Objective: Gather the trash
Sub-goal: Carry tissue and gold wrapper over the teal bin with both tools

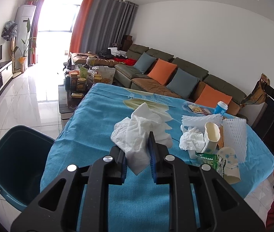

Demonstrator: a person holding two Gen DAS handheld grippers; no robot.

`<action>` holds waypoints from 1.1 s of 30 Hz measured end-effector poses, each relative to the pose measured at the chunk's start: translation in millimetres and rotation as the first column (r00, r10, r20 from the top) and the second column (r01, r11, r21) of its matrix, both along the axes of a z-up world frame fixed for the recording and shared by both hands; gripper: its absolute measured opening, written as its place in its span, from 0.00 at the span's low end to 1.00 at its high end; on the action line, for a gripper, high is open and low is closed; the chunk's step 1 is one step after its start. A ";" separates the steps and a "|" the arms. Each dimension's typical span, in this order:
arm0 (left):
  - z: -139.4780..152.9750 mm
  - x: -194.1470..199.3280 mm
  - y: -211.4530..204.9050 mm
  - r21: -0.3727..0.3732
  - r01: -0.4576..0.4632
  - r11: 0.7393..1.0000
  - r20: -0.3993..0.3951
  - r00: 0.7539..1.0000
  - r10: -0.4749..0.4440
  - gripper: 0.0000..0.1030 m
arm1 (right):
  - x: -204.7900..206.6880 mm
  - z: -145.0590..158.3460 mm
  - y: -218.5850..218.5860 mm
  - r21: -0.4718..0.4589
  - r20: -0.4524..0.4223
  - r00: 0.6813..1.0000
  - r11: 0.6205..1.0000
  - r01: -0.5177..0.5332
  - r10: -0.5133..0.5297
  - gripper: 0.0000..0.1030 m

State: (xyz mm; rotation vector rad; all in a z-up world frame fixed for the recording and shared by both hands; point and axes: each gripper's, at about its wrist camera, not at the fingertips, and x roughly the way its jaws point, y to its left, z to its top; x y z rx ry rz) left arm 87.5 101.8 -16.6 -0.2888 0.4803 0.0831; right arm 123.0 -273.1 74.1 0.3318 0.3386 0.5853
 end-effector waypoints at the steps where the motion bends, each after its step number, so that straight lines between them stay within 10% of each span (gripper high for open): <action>1: 1.1 -2.0 0.3 0.002 -0.003 1.000 0.002 1.000 0.003 0.18 | -1.2 1.8 1.5 -0.012 0.012 1.000 1.000 0.000 0.001 0.33; 18: 36.3 -75.9 64.7 0.033 -0.212 0.977 0.086 0.974 0.209 0.19 | -18.6 28.6 119.5 -0.099 0.095 0.944 0.946 -0.308 0.317 0.33; 33: -5.6 -146.0 188.4 0.005 -0.454 0.891 -0.075 0.889 0.453 0.20 | -8.4 -37.4 347.2 -0.154 -0.279 0.711 0.701 -0.697 0.646 0.33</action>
